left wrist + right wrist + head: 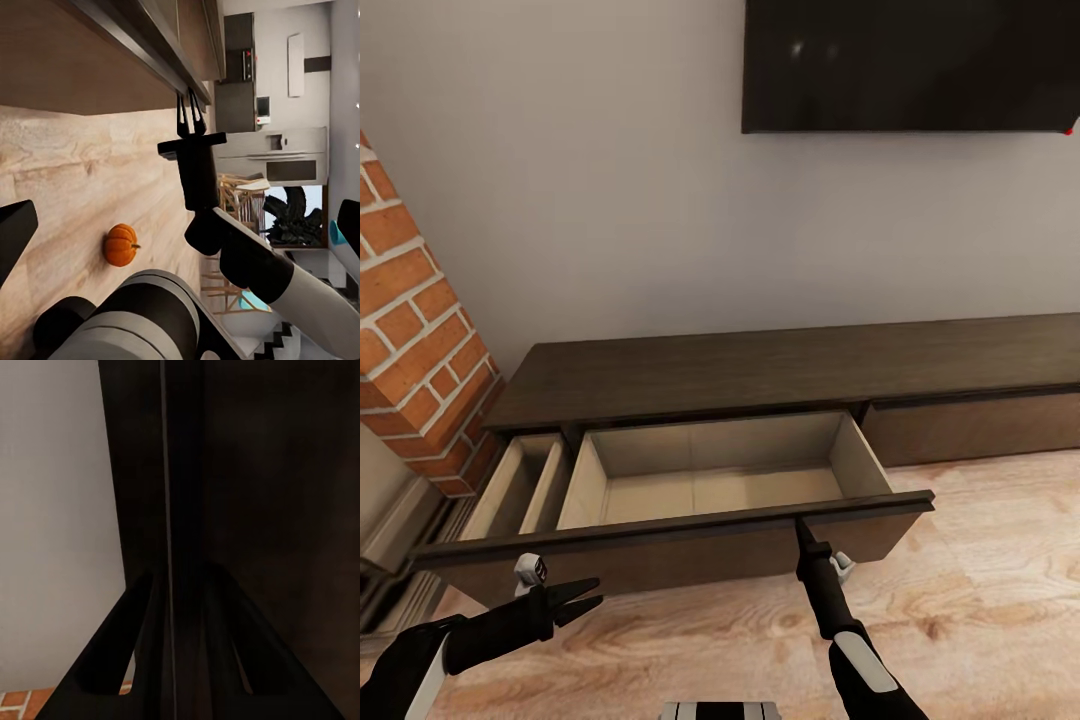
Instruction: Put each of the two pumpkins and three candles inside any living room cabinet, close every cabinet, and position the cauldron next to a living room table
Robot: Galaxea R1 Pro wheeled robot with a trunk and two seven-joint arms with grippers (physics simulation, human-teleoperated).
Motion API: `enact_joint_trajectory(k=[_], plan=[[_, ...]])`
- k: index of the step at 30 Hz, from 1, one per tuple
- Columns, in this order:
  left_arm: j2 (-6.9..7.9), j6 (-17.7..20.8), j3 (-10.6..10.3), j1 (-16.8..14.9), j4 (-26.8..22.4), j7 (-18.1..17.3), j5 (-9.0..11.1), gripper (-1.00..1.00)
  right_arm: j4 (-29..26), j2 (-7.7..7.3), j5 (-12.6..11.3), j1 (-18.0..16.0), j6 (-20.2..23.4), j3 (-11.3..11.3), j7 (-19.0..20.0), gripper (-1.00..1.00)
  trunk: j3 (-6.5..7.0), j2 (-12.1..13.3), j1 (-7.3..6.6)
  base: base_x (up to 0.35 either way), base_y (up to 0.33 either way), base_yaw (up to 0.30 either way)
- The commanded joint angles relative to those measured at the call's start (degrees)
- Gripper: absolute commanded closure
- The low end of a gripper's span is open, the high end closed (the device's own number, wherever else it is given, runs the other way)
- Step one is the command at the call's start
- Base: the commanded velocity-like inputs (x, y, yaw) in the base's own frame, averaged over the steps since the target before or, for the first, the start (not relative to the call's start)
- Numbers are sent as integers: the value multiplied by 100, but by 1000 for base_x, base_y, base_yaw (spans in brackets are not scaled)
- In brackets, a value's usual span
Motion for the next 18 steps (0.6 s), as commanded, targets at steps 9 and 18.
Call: enact_joint_trajectory(k=[9,18], plan=[[0,0,1,1,3,-3,0,-100,-10,3,52,40,19,462,110,-100,-1,-1,-1,0,0,0],[0,0,0,0,3,-5,0,-100,-10,3,46,41,25,462,110,-100,-1,-1,-1,-41,0,0]])
